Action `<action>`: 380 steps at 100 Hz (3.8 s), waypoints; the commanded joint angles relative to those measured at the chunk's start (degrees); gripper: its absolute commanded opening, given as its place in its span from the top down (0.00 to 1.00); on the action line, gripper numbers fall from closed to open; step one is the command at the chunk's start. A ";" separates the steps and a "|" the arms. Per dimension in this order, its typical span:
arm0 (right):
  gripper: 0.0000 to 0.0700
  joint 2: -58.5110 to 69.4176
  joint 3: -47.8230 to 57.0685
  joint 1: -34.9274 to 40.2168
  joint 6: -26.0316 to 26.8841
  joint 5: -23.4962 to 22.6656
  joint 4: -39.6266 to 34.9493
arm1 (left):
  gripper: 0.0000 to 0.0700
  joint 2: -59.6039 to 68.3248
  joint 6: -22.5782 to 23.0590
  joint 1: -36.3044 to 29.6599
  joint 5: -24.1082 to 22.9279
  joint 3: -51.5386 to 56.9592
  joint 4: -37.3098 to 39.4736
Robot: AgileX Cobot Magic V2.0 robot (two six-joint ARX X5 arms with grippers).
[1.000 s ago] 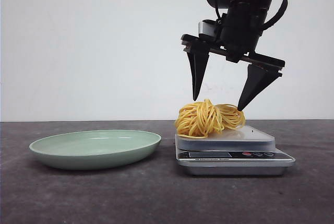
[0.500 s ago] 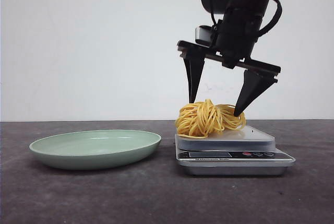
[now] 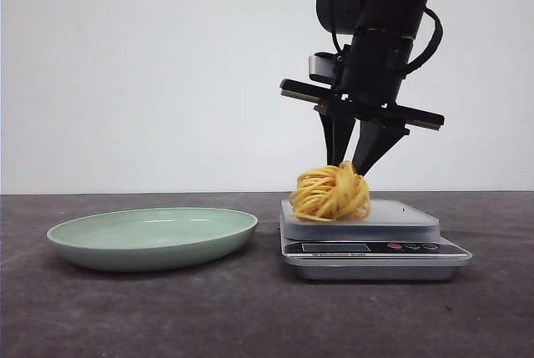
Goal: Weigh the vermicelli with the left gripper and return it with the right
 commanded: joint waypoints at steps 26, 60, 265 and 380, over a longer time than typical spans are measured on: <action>1.00 -0.77 2.95 0.46 -2.82 2.16 -3.23 | 0.55 0.00 0.63 -0.48 -0.13 0.79 0.72; 1.00 -4.50 16.24 6.78 -6.03 -1.16 -9.22 | 0.55 0.00 0.61 -0.48 -0.13 0.79 1.01; 0.22 -12.28 21.55 15.12 -9.75 9.11 -10.78 | 0.55 0.00 -0.04 -0.48 -0.17 0.79 1.27; 0.22 -81.37 -13.75 25.00 -0.28 25.92 -24.13 | 0.55 0.13 0.17 -0.48 -0.55 0.74 6.80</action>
